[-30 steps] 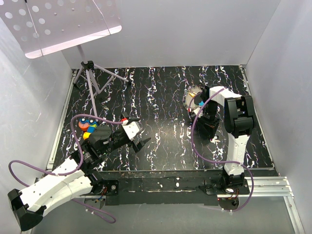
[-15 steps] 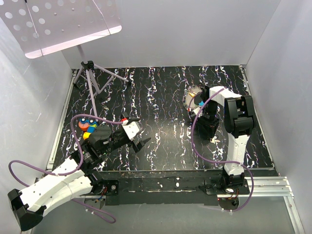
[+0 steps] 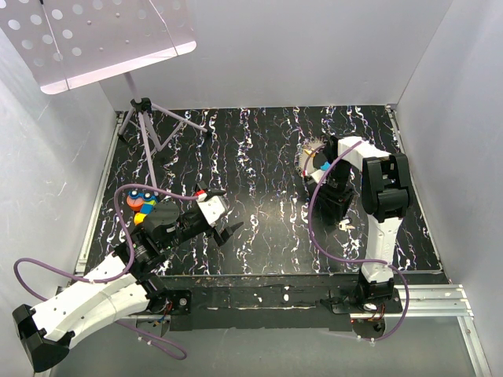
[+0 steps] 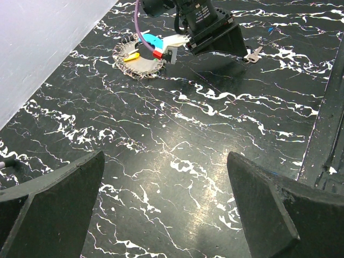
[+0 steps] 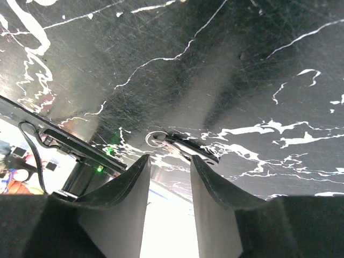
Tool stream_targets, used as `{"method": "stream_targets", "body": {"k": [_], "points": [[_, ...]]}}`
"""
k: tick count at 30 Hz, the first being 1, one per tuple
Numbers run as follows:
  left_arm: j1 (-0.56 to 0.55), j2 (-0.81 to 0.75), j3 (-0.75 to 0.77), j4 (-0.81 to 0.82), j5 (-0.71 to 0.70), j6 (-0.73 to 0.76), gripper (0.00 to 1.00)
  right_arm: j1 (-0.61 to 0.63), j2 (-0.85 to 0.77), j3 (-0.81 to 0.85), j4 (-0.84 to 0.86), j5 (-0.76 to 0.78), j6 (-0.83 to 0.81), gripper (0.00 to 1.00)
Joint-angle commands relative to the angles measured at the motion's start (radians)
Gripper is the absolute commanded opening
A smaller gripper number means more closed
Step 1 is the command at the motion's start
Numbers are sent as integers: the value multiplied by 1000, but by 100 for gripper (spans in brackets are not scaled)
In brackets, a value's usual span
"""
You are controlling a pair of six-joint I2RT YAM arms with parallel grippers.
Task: Put the keys on the keyring
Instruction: Place the key at the center of the board.
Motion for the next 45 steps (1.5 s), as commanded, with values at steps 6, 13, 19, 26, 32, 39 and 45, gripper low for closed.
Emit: {"method": "stream_targets", "body": {"k": [6, 13, 19, 26, 32, 39, 45], "points": [[3, -10, 8, -3, -13, 4, 98, -9, -102, 29, 1, -68, 5, 45], [3, -19, 0, 16, -15, -19, 98, -15, -227, -25, 79, -262, 22, 45], [2, 4, -3, 45, -15, -78, 98, -50, -327, -36, 122, -480, 22, 45], [17, 76, 23, 114, 19, -288, 98, -229, -427, -5, 128, -791, 34, 45], [26, 187, 69, 206, 53, -492, 98, -346, -458, -40, 188, -959, 68, 45], [88, 364, 155, 220, 115, -664, 98, -371, -514, -159, 396, -918, 167, 46], [189, 520, 175, 317, 226, -860, 98, -383, -528, -153, 478, -887, 229, 46]]}}
